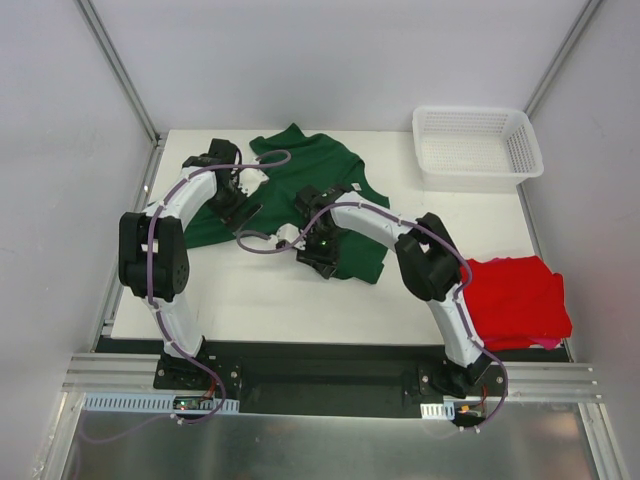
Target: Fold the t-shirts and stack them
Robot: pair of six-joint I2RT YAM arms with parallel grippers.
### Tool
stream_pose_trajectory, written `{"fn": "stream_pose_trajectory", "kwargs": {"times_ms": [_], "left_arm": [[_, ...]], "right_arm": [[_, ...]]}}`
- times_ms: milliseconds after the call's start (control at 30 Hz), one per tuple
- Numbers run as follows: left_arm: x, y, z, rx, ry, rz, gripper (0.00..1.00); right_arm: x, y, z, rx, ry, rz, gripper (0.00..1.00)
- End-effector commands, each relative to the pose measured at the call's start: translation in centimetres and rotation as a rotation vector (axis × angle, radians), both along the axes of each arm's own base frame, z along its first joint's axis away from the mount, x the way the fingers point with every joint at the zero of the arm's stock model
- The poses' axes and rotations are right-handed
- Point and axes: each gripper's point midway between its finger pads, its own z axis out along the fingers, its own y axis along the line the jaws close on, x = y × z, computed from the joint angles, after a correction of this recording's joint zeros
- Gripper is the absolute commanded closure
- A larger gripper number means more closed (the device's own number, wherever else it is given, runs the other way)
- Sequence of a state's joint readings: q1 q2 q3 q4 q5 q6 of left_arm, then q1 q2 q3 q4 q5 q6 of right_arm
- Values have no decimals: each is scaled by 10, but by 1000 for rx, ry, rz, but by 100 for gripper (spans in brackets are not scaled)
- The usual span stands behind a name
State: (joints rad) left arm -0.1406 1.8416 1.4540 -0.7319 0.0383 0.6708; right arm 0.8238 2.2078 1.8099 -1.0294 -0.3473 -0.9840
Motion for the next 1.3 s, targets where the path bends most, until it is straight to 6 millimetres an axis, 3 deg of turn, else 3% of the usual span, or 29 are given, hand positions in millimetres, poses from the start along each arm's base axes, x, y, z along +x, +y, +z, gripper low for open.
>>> {"fn": "stream_pose_trajectory", "kwargs": {"times_ms": [0,100,267,500,967,1067,1100,1267], "left_arm": [[-4,6,18,23,-33,-2,1],[-5,6,19,24,-33,-5,1],[-3,5,16,19,-27,-4,1],[-6,4,15,13,-20,2,1],[-6,2,16,1,-21,22,1],[-5,3,17,1,-25,24,1],[-4,2,18,-1,-27,22,1],[-2,1,18,-2,-28,22,1]], "right_arm": [[6,11,18,24,-34,18,66],[5,14,26,28,-33,13,66],[-2,6,8,-8,-16,29,66],[-20,-3,6,-32,42,43,66],[1,-5,-21,-63,-70,35,62],[1,-6,-22,-70,-70,36,79],[0,-5,-22,-64,-63,39,99],[-15,-2,-11,-32,15,54,99]]}}
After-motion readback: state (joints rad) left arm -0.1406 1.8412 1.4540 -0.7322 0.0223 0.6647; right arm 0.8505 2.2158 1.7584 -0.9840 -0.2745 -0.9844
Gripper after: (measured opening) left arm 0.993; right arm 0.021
